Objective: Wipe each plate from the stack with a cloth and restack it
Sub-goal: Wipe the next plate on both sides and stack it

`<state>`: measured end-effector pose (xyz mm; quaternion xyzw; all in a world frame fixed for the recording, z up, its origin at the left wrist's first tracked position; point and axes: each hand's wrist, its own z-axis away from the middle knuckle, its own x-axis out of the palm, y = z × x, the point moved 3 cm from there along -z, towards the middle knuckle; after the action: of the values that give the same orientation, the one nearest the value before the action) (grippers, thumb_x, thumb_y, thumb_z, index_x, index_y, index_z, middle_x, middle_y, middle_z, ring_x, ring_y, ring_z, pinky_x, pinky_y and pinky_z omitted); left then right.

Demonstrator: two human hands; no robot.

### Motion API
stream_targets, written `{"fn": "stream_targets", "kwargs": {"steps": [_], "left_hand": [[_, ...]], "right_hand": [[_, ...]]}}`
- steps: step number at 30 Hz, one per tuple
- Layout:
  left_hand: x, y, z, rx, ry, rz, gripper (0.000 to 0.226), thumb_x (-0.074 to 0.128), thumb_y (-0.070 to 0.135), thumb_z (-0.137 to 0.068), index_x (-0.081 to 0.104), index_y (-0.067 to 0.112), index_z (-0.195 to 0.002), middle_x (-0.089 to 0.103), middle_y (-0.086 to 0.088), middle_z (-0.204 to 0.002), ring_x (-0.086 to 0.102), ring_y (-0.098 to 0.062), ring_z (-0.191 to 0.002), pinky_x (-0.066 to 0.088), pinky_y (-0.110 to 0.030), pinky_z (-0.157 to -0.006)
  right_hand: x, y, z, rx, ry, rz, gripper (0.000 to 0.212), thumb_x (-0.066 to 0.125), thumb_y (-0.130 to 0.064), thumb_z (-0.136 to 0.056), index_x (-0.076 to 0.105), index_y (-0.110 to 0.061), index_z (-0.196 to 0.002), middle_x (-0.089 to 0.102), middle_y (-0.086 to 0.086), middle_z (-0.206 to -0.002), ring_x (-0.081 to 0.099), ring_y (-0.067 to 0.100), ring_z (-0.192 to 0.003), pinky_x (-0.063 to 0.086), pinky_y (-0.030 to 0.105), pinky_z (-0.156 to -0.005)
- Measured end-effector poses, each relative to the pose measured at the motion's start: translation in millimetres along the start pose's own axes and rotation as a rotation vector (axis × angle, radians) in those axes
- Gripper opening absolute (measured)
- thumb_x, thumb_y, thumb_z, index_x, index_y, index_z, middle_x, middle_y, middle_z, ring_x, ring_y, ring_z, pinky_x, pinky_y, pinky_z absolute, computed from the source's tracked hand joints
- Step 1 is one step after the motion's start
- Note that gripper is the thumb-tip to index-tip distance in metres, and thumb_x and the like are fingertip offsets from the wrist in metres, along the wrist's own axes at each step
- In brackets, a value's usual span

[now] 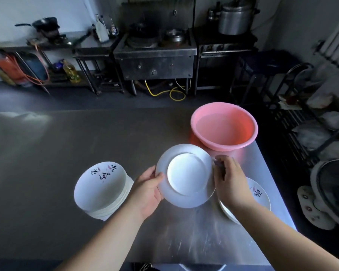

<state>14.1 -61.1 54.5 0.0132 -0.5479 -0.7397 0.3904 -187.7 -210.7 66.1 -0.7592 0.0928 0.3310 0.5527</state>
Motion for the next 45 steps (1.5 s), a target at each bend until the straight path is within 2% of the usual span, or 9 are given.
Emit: {"fn": "stream_targets", "kwargs": {"steps": [4,8,12,16,21,25,34,40,45], "left_hand": [[16.4,9.3,12.7,0.013,-0.023,0.046,0.040,0.047,0.001,-0.103,0.056,0.009,-0.141,0.067,-0.016,-0.137,0.068,-0.033,-0.122,0.060,-0.046,-0.091],[38.6,17.6,24.3,0.042,-0.068,0.059,0.039,0.048,0.001,-0.102,0.054,0.012,-0.139,0.068,-0.016,-0.135,0.070,-0.030,-0.116,0.060,-0.045,-0.091],[58.8,18.8,36.0,0.055,-0.104,0.074,0.036,0.044,0.003,-0.106,0.054,0.010,-0.140,0.069,-0.017,-0.133,0.069,-0.031,-0.117,0.058,-0.045,-0.093],[66.8,21.7,39.4,0.087,-0.058,0.121,0.033,0.044,0.006,-0.108,0.055,0.011,-0.138,0.071,-0.017,-0.131,0.071,-0.031,-0.113,0.061,-0.042,-0.083],[64.9,26.5,36.1,0.126,0.009,0.166,0.032,0.045,0.004,-0.107,0.052,0.009,-0.138,0.070,-0.022,-0.130,0.066,-0.042,-0.123,0.054,-0.054,-0.102],[68.5,19.2,42.9,0.081,-0.003,0.133,0.033,0.045,0.006,-0.108,0.054,0.012,-0.139,0.070,-0.020,-0.131,0.072,-0.035,-0.108,0.060,-0.044,-0.080],[69.1,32.9,39.2,0.155,0.014,0.174,0.034,0.047,0.006,-0.105,0.051,0.009,-0.139,0.068,-0.023,-0.132,0.067,-0.041,-0.123,0.055,-0.053,-0.100],[71.5,29.2,48.2,0.129,-0.025,0.150,0.055,0.066,0.011,-0.089,0.051,0.010,-0.142,0.067,-0.020,-0.137,0.069,-0.036,-0.118,0.059,-0.049,-0.090],[72.4,36.4,43.4,0.163,-0.004,0.193,0.036,0.045,0.006,-0.106,0.052,0.010,-0.140,0.069,-0.018,-0.134,0.070,-0.033,-0.115,0.059,-0.048,-0.089]], "right_hand": [[-20.1,-25.7,-7.6,-0.176,0.210,-0.062,0.041,0.052,-0.004,-0.104,0.056,-0.010,-0.144,0.054,0.006,-0.135,0.036,-0.020,-0.122,0.030,0.005,-0.101],[-18.0,-65.5,-13.2,-0.532,0.084,-0.124,0.045,0.046,-0.009,-0.104,0.052,0.002,-0.148,0.046,0.011,-0.150,0.042,0.006,-0.142,0.034,0.024,-0.118],[1.4,-72.7,-12.5,-0.720,-0.119,0.277,0.065,0.036,-0.042,-0.109,0.040,0.002,-0.157,0.033,0.016,-0.168,0.022,0.044,-0.156,0.016,0.053,-0.130],[0.3,-66.0,10.3,-0.743,-0.177,0.477,0.091,0.018,-0.071,-0.104,0.021,-0.004,-0.165,0.012,0.016,-0.174,-0.001,0.038,-0.162,-0.003,0.048,-0.130],[3.0,-47.9,63.7,-0.791,-0.263,0.606,0.103,0.026,-0.080,-0.099,0.021,0.000,-0.164,0.011,0.023,-0.173,0.001,0.043,-0.161,0.015,0.060,-0.128],[-1.8,-51.9,32.3,-0.668,-0.167,0.704,0.103,0.019,-0.077,-0.102,0.031,0.008,-0.159,0.017,0.029,-0.169,0.004,0.049,-0.159,0.022,0.066,-0.124],[-8.6,-53.2,55.6,-0.833,-0.265,0.466,0.093,0.033,-0.075,-0.100,0.015,-0.014,-0.168,0.006,0.018,-0.175,0.000,0.038,-0.162,0.021,0.058,-0.128],[-19.8,-49.9,8.1,-0.764,-0.141,0.473,0.087,0.035,-0.070,-0.102,0.026,-0.010,-0.165,0.015,0.016,-0.174,0.005,0.037,-0.162,0.019,0.060,-0.127],[-18.2,-51.9,22.5,-0.721,-0.147,0.426,0.090,0.030,-0.071,-0.103,0.023,-0.007,-0.166,0.012,0.015,-0.174,0.000,0.039,-0.162,0.020,0.059,-0.127]]}}
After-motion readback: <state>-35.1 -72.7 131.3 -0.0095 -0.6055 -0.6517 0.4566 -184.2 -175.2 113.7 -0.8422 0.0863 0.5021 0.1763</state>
